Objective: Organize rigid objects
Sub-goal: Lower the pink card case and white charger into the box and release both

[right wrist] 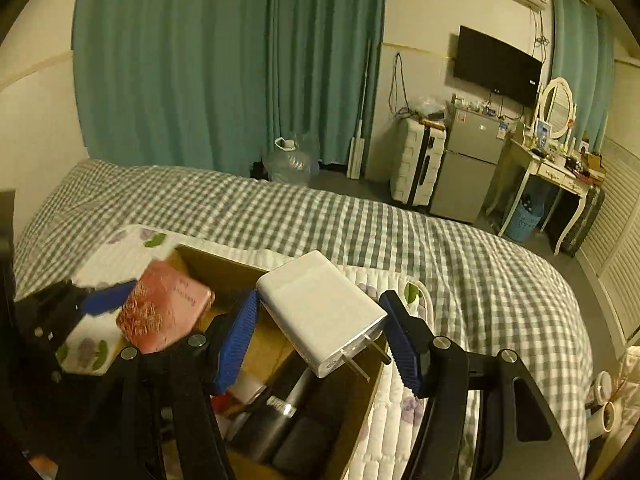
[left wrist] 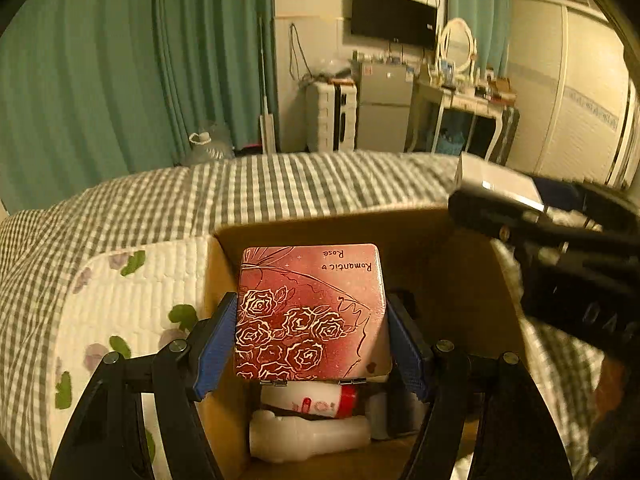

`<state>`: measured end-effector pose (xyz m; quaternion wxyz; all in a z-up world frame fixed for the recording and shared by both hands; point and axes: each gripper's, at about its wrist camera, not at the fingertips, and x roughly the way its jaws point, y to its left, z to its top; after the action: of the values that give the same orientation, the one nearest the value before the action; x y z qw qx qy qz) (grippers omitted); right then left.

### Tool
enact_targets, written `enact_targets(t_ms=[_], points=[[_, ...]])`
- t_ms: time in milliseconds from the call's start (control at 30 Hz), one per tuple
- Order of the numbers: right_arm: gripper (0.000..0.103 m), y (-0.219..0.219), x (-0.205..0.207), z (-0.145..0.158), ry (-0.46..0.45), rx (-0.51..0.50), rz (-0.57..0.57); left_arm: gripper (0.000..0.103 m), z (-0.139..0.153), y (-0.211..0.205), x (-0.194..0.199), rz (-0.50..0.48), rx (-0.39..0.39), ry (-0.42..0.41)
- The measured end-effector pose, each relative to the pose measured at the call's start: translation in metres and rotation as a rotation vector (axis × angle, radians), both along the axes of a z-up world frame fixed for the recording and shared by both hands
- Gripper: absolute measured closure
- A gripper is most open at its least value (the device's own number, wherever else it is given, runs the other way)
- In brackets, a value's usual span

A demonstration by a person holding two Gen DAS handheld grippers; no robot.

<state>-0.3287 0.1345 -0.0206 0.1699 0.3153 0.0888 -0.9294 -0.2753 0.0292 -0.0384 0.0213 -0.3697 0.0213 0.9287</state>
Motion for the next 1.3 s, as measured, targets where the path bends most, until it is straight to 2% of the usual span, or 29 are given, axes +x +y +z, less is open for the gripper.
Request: enact_targets(t_ms=[267, 300, 367, 567, 633, 833, 867, 900, 933, 1033, 1133, 1300], points=[[0.041, 0.004, -0.018, -0.028, -0.014, -0.007, 0.016, 0.029, -0.035, -0.001, -0.017, -0.021, 0.003, -0.079], [0.041, 0.005, -0.018, -0.030, -0.017, -0.008, 0.020, 0.028, -0.037, 0.001, -0.017, -0.022, -0.010, -0.083], [0.041, 0.007, -0.019, -0.031, -0.018, -0.018, 0.016, 0.019, -0.037, 0.003, -0.012, -0.010, -0.032, -0.062], [0.041, 0.014, -0.020, -0.031, -0.043, -0.038, 0.015, 0.019, -0.018, -0.002, -0.004, -0.003, 0.019, -0.048], [0.041, 0.011, -0.021, -0.033, -0.074, -0.061, 0.028, 0.019, -0.010, -0.005, -0.003, 0.007, 0.014, -0.032], [0.040, -0.009, -0.032, -0.043, -0.134, -0.036, 0.046, 0.019, 0.000, -0.007, 0.003, -0.004, -0.033, -0.006], [0.038, -0.010, -0.035, -0.045, -0.142, -0.046, 0.044, 0.019, -0.001, -0.007, 0.004, -0.006, -0.043, -0.005], [0.027, -0.009, -0.037, -0.043, -0.129, -0.049, 0.024, 0.019, -0.001, -0.007, 0.004, -0.007, -0.046, -0.006], [0.021, -0.007, -0.037, -0.043, -0.114, -0.049, 0.002, 0.019, -0.001, -0.007, 0.005, -0.007, -0.047, -0.007], [0.021, 0.000, -0.037, -0.034, -0.110, -0.092, -0.026, 0.015, 0.004, -0.011, 0.012, 0.011, -0.023, -0.014], [0.021, 0.004, -0.031, -0.022, -0.101, -0.078, -0.031, 0.015, 0.017, -0.012, 0.020, 0.028, -0.009, -0.004], [0.021, 0.023, -0.001, 0.020, -0.049, -0.047, -0.064, 0.012, 0.068, -0.009, 0.052, 0.049, 0.003, 0.070]])
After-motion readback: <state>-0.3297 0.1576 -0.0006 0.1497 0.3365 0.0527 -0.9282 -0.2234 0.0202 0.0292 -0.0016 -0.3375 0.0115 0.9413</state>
